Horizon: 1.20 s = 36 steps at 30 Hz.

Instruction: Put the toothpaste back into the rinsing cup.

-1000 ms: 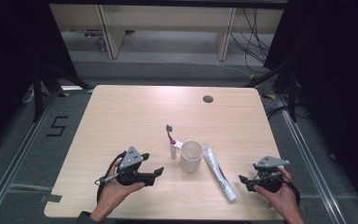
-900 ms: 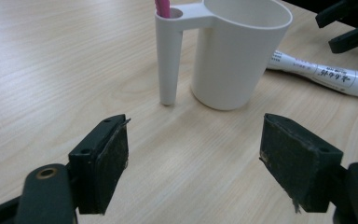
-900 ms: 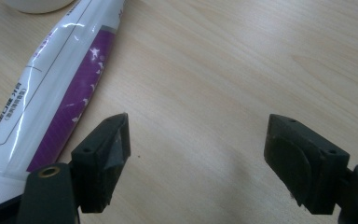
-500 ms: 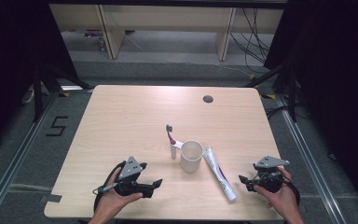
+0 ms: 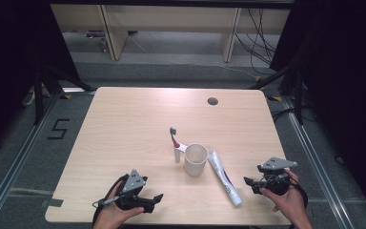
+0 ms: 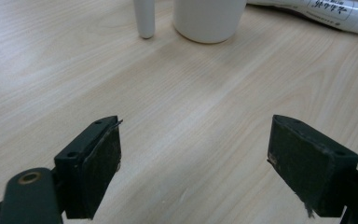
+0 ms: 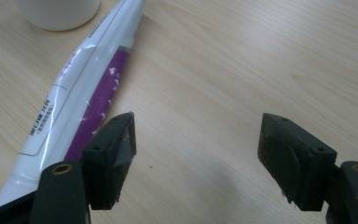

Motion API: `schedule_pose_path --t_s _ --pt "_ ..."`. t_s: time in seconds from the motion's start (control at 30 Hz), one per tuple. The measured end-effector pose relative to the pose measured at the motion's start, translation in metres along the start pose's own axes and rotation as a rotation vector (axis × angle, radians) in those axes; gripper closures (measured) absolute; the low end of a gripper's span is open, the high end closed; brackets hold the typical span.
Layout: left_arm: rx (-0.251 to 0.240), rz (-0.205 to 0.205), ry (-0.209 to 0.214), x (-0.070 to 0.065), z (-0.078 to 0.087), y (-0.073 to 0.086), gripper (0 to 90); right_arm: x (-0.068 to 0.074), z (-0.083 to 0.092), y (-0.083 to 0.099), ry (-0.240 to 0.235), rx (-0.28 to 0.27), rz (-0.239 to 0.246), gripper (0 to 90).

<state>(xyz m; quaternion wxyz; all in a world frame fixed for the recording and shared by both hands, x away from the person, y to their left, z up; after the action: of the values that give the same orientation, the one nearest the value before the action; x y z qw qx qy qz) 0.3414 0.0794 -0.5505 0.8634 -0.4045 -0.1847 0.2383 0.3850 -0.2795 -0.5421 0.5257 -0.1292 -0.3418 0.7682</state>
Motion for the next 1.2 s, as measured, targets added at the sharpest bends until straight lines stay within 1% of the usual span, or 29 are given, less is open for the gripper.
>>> schedule_pose_path --t_s 0.03,0.1,0.13,0.2,0.23,0.27,0.33,0.37,0.4,0.43,0.47,0.53,0.57,0.6,0.63,0.67,0.7,0.73,0.77,0.8,0.83,0.87,1.0,1.03,1.07,1.1,1.13,1.17,1.2 --pt "0.001 0.002 -0.004 0.0 0.0 0.001 16.7 0.003 0.001 0.0 -0.001 0.004 -0.026 28.9" --pt "0.019 -0.005 -0.008 0.002 0.001 0.004 16.7 0.002 0.002 -0.005 -0.007 0.004 -0.013 29.0" --pt "0.008 0.012 -0.01 0.0 0.0 0.003 16.7 0.004 0.003 -0.005 -0.008 0.008 -0.027 29.0" --pt "0.012 0.008 -0.005 -0.001 0.0 0.005 16.7 0.005 0.004 -0.01 -0.017 0.011 -0.005 29.5" --pt "0.014 0.005 -0.005 -0.001 0.0 0.005 16.7 0.011 0.006 -0.012 -0.021 0.022 -0.021 29.6" --pt "0.012 0.006 -0.008 -0.001 -0.001 0.006 16.7 0.011 0.006 -0.012 -0.021 0.022 -0.021 29.6" --pt "0.027 0.004 -0.009 -0.001 -0.001 0.008 16.8 0.014 0.006 -0.016 -0.03 0.026 -0.002 29.5" --pt "0.031 0.002 -0.01 -0.001 -0.002 0.009 16.7 0.019 0.007 -0.016 -0.033 0.039 -0.033 29.6" --pt "0.029 0.002 -0.003 -0.002 -0.002 0.009 16.7 0.021 0.005 -0.018 -0.036 0.034 -0.005 29.6" --pt "0.028 0.001 -0.004 -0.002 -0.003 0.009 16.7 0.024 0.005 -0.019 -0.04 0.048 -0.006 29.6" --pt "0.036 0.002 -0.006 -0.002 -0.003 0.009 16.7 0.025 0.003 -0.021 -0.043 0.051 0.026 29.6" --pt "0.039 -0.001 -0.006 -0.002 -0.003 0.01 16.8 0.034 -0.002 -0.023 -0.049 0.035 0.007 29.7" --pt "0.04 -0.001 -0.005 -0.002 -0.003 0.01 16.8 0.041 -0.006 -0.024 -0.062 0.057 0.018 29.9" --pt "0.04 -0.001 -0.005 -0.002 -0.003 0.01 16.8 0.041 -0.006 -0.024 -0.062 0.057 0.018 29.9" --pt "0.043 0.0 -0.004 -0.002 -0.003 0.01 16.8 0.042 -0.005 -0.023 -0.063 0.098 0.038 29.9" --pt "0.042 0.001 -0.005 -0.002 -0.003 0.01 16.8 0.046 -0.008 -0.025 -0.071 0.1 0.046 30.2" --pt "0.045 -0.001 -0.005 -0.002 -0.003 0.011 16.8 0.046 -0.01 -0.026 -0.061 0.099 0.057 30.3" --pt "0.038 0.01 -0.007 -0.003 -0.004 0.01 16.8 0.05 -0.012 -0.025 -0.071 0.113 0.041 30.4" --pt "0.042 0.003 -0.001 -0.003 -0.004 0.011 16.8 0.049 -0.015 -0.025 -0.064 0.124 0.092 32.5" --pt "0.034 0.012 -0.001 -0.004 -0.005 0.01 16.8 0.049 -0.015 -0.025 -0.064 0.124 0.092 32.5" --pt "0.035 0.005 0.001 -0.004 -0.005 0.01 16.8 0.051 -0.016 -0.024 -0.068 0.144 0.093 32.5" --pt "0.037 0.002 0.0 -0.004 -0.005 0.01 17.0 0.053 -0.019 -0.024 -0.068 0.144 0.084 32.5" --pt "0.042 -0.002 -0.001 -0.004 -0.006 0.01 17.2 0.056 -0.022 -0.025 -0.067 0.147 0.091 32.0" --pt "0.042 -0.003 -0.003 -0.004 -0.005 0.01 17.3 0.057 -0.021 -0.024 -0.069 0.167 0.096 31.8" --pt "0.043 -0.004 -0.001 -0.005 -0.005 0.01 17.2 0.062 -0.025 -0.025 -0.079 0.16 0.096 31.7" --pt "0.042 -0.003 0.0 -0.005 -0.005 0.01 17.2 0.062 -0.025 -0.025 -0.079 0.16 0.096 31.7" --pt "0.059 -0.025 -0.003 -0.003 -0.004 0.012 17.3 0.064 -0.026 -0.025 -0.086 0.166 0.093 31.6" --pt "0.049 -0.015 -0.001 -0.004 -0.005 0.011 17.3 0.067 -0.028 -0.026 -0.089 0.163 0.091 31.5" --pt "0.043 -0.01 -0.001 -0.005 -0.005 0.01 17.3 0.067 -0.029 -0.025 -0.085 0.182 0.111 31.4"
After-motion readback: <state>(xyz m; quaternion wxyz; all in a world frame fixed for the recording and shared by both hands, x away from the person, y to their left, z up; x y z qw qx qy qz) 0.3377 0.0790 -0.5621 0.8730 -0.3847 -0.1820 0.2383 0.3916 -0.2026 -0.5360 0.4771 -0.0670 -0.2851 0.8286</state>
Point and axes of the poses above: each handheld gripper's, and its own axes: z roughly backward along the jaws, y roughly out of its underside, x roughly to its left, the point moved 9 cm from there along -z, roughly forward along the jaws, and after that the axes turned 15 degrees about -z, right-handed, at the moved point
